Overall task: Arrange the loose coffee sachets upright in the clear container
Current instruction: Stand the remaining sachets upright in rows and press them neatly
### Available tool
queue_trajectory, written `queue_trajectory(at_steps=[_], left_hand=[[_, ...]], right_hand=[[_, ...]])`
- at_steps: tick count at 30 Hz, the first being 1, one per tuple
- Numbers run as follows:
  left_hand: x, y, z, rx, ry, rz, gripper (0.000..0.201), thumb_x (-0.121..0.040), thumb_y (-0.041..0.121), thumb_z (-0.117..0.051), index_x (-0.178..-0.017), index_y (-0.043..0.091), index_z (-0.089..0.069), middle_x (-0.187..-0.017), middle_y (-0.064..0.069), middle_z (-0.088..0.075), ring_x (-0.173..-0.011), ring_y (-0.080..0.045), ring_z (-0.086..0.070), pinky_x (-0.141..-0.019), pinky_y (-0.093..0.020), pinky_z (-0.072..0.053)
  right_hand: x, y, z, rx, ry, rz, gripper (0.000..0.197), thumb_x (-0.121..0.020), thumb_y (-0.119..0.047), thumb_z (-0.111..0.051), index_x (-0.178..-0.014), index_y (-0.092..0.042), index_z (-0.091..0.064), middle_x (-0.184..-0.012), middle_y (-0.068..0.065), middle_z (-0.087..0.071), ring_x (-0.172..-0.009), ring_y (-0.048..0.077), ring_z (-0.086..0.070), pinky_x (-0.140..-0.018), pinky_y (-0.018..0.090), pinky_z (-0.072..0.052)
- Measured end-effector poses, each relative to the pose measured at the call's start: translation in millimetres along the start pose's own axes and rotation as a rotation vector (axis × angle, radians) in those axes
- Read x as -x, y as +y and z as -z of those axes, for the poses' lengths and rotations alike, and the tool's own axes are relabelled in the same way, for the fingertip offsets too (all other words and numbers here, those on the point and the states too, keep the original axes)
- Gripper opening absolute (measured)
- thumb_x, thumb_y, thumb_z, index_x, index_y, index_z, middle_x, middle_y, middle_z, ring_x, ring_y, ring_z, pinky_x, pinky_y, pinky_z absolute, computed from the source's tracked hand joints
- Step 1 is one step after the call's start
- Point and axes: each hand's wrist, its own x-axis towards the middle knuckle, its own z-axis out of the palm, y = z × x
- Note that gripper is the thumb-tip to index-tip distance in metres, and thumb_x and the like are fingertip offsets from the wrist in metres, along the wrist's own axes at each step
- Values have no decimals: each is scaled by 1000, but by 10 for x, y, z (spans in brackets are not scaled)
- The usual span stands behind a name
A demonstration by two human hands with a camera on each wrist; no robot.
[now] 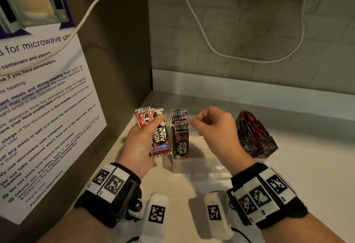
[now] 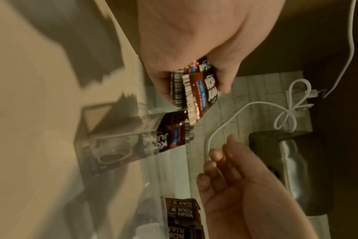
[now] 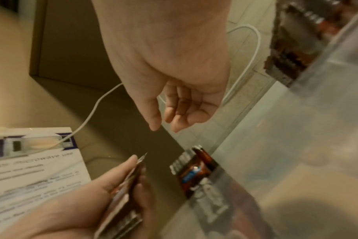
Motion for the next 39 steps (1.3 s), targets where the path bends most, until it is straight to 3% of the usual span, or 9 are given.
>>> queue_trajectory(at_steps=[7, 9, 12, 17, 21, 24, 30, 33, 39], left_hand=[[53, 32, -225, 9, -80, -78, 18, -82, 23, -72, -96, 12, -70, -88, -12, -74, -79, -30, -72, -67, -40, -57], [49, 28, -250, 11, -75, -91, 21, -80, 25, -73, -98, 13, -70, -90, -12, -74, -80, -29, -72, -67, -39, -57], [42, 11, -234, 7, -81, -89, 20, -80, 23, -73, -98, 13, -70, -90, -10, -75, -80, -27, -73, -68, -38, -58], [65, -23, -210, -64, -149, -46, 37, -72, 22, -76, -106, 12, -69, -99, -14, -74, -93, -34, -70, -89, -53, -54], [44, -31, -194, -82, -115, -47, 20, -81, 32, -71, -85, 14, -65, -78, -5, -72, -70, -21, -71, -72, -41, -57], [-32, -2, -124, -51, 11, -28, 24, -85, 38, -67, -79, 16, -61, -58, 4, -62, -47, -9, -58, -55, -28, -46], [-105, -136, -6, -86, 90, 48, 13, -88, 25, -68, -85, 14, -62, -70, 1, -59, -52, -9, -56, -52, -26, -44], [-118, -215, -6, -109, 90, 52, 15, -88, 26, -67, -88, 12, -62, -61, 5, -64, -43, -6, -58, -52, -25, -43], [-152, -232, -72, -46, 111, 106, 25, -96, 33, -50, -77, 17, -54, -48, 5, -56, -36, -9, -52, -40, -18, -40]], right_hand=[[103, -268, -153, 75, -326, -24, 26, -67, -18, -84, -77, -15, -60, -73, 7, -64, -63, 14, -55, -62, 36, -50], [98, -245, -141, 72, -304, -39, 22, -69, -10, -81, -73, -13, -59, -74, 12, -64, -63, 17, -55, -59, 37, -49], [80, -238, -33, -114, -222, -127, 20, -78, 1, -70, -76, -15, -58, -72, 7, -62, -60, 16, -59, -47, 21, -44], [44, -223, 87, -535, 7, -173, 23, -78, 7, -70, -84, -12, -59, -64, 1, -62, -50, 11, -57, -47, 22, -47], [11, -197, 131, -645, 140, -115, 20, -86, 7, -62, -88, -13, -57, -65, 0, -61, -51, 11, -54, -48, 21, -46], [-35, -147, 231, -508, 145, -67, 21, -88, 6, -59, -85, -15, -57, -69, 2, -62, -50, 9, -54, -47, 21, -46], [-58, -5, 254, -39, -180, -122, 18, -87, 0, -63, -84, -18, -60, -79, 3, -66, -54, 9, -59, -53, 27, -54], [-33, 64, 160, 61, -296, -107, 23, -83, -1, -68, -77, -21, -59, -80, 6, -67, -52, 6, -59, -54, 24, -51], [-60, 215, -61, 104, -273, -172, 34, -66, 2, -81, -68, -17, -54, -60, -4, -58, -57, 13, -57, -65, 38, -57]])
